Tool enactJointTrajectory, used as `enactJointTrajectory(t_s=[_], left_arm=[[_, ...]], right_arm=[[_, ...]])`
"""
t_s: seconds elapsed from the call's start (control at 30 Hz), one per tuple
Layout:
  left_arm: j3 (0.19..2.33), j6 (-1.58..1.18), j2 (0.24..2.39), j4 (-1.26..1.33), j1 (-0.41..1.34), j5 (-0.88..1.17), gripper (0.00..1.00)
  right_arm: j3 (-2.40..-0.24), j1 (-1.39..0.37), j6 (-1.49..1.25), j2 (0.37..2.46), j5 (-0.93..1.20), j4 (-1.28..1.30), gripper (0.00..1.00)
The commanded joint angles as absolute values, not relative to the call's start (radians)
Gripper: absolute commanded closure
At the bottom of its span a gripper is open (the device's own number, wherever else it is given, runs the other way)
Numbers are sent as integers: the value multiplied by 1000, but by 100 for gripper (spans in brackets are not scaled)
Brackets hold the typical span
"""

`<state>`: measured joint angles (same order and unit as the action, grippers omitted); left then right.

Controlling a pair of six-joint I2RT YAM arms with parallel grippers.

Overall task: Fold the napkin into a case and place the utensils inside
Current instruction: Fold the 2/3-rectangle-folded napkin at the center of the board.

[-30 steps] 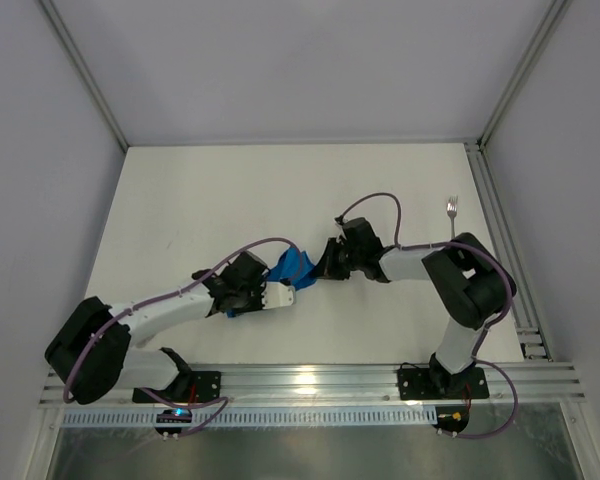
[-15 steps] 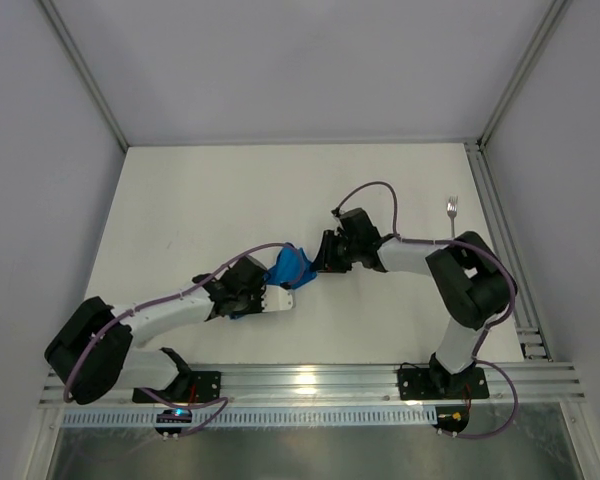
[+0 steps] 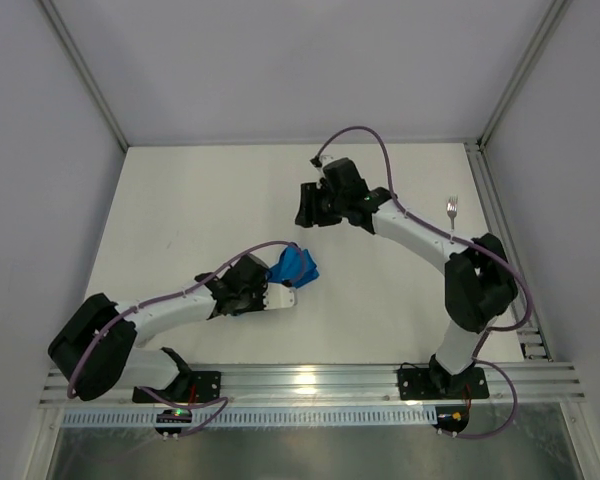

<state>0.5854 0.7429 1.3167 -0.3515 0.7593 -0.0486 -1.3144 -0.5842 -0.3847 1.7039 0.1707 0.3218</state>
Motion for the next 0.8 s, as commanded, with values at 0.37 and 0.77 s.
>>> enactJointTrajectory(t_s=[0.37,0.77], left_arm=[[591,709,1365,-354,762,-29,97],[618,631,1374,-351,749,-49,91]], right_arm=[[-1532,-696,-334,1980,18,410,46],[-1332,-704,-379,1856,5,307,96]])
